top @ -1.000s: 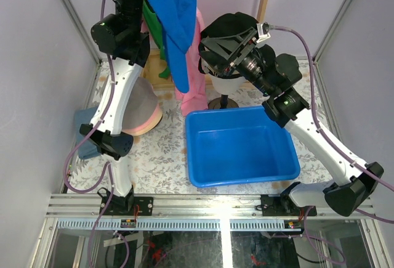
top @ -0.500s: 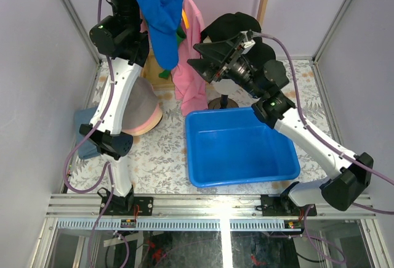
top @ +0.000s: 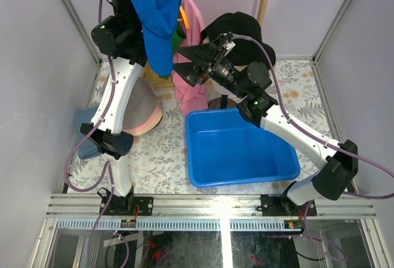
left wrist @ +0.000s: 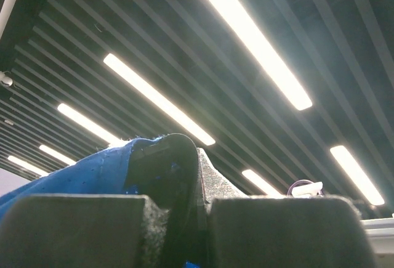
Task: Stack the hats
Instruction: Stack the hat on the hat.
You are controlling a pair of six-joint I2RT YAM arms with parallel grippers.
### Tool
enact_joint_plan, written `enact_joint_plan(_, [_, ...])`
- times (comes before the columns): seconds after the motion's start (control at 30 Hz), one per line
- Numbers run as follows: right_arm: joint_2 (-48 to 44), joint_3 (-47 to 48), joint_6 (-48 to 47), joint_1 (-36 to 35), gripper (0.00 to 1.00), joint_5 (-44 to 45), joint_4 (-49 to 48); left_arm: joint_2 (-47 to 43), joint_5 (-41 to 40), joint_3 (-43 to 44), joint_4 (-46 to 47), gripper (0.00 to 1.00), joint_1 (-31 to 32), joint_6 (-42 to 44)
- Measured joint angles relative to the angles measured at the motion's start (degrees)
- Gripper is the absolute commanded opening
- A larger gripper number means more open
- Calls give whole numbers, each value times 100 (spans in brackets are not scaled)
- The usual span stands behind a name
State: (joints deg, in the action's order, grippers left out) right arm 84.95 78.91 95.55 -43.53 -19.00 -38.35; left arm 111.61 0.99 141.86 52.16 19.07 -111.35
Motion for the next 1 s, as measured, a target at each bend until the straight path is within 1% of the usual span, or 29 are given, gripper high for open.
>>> enact_joint_plan(0.3, [31, 74, 186, -334, 88, -2, -190, 0, -68, -22, 39, 0, 0, 50])
enact_joint_plan(1.0, [168, 160, 199, -715, 87, 11, -297, 0, -179, -59, 98, 0, 0, 63])
